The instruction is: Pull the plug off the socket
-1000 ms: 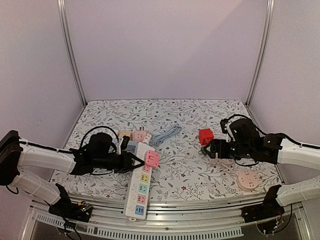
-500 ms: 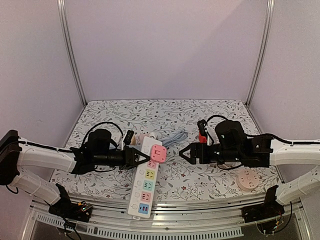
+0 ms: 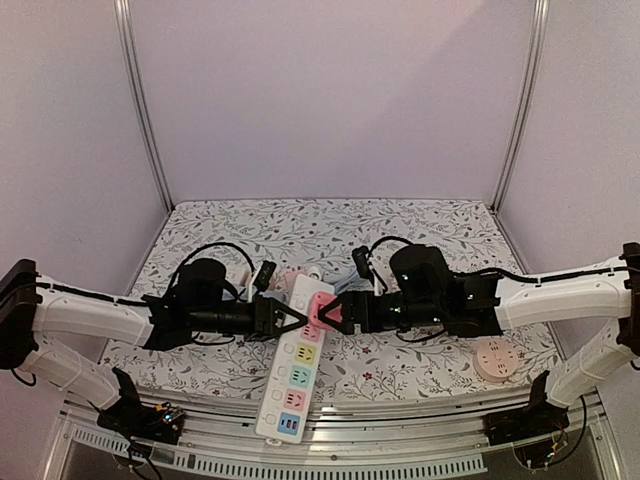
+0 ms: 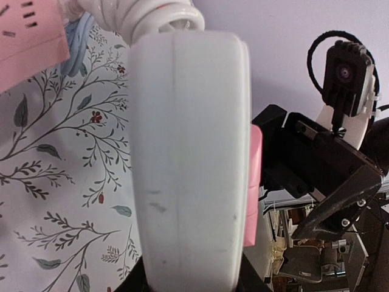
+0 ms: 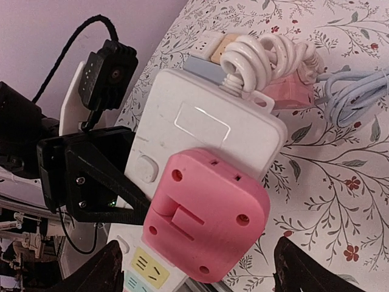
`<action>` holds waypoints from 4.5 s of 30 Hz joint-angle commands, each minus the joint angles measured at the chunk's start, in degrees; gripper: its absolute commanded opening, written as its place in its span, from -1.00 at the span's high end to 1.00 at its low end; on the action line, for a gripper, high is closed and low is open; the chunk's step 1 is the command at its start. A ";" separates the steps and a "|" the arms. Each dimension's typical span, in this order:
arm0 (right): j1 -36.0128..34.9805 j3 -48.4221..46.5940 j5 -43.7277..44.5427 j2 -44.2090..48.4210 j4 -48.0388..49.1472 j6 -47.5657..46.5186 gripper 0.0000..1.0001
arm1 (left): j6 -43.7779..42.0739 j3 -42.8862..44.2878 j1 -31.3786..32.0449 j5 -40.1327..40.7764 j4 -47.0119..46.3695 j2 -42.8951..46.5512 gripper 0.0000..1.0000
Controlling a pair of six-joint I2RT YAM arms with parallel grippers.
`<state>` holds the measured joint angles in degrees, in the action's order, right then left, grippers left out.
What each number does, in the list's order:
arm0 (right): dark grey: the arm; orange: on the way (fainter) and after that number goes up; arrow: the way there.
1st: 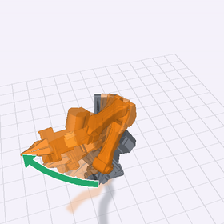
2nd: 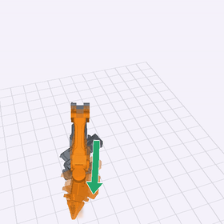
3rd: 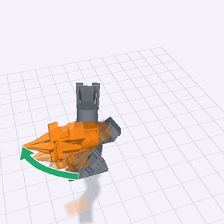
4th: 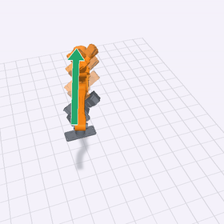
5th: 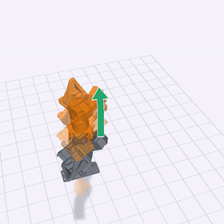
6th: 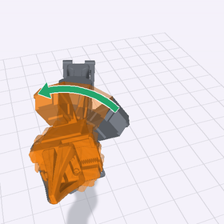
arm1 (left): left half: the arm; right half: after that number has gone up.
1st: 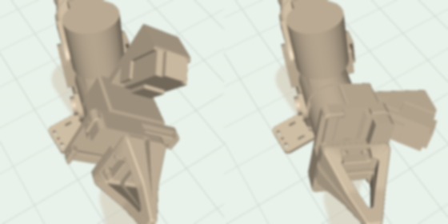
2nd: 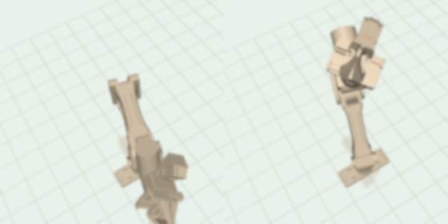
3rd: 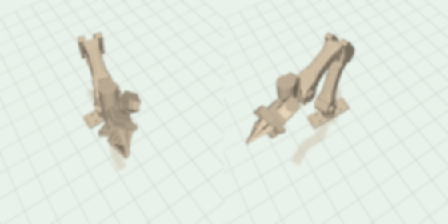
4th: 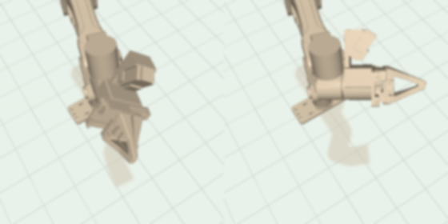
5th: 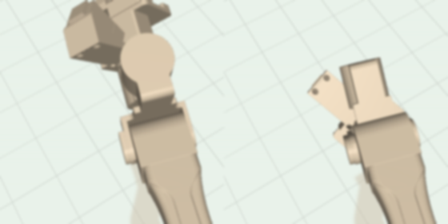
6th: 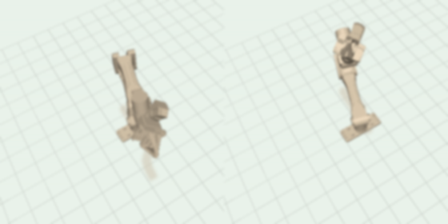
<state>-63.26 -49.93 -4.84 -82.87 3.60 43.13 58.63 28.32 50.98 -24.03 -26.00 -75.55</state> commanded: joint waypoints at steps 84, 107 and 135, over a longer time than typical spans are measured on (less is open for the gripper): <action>-5.26 -1.32 2.73 -3.90 15.30 3.12 0.00 | -10.84 2.06 2.10 8.63 8.28 10.97 0.63; -5.17 -8.35 9.07 -11.71 6.19 8.63 0.38 | -12.08 2.00 2.54 7.56 6.20 8.36 0.63; -2.15 -7.32 9.25 -16.53 7.80 18.81 1.00 | -11.89 2.39 6.24 19.49 8.26 7.25 0.77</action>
<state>-67.05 -59.64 2.79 -98.50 9.61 59.16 45.91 29.87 55.46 -6.20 -7.86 -69.14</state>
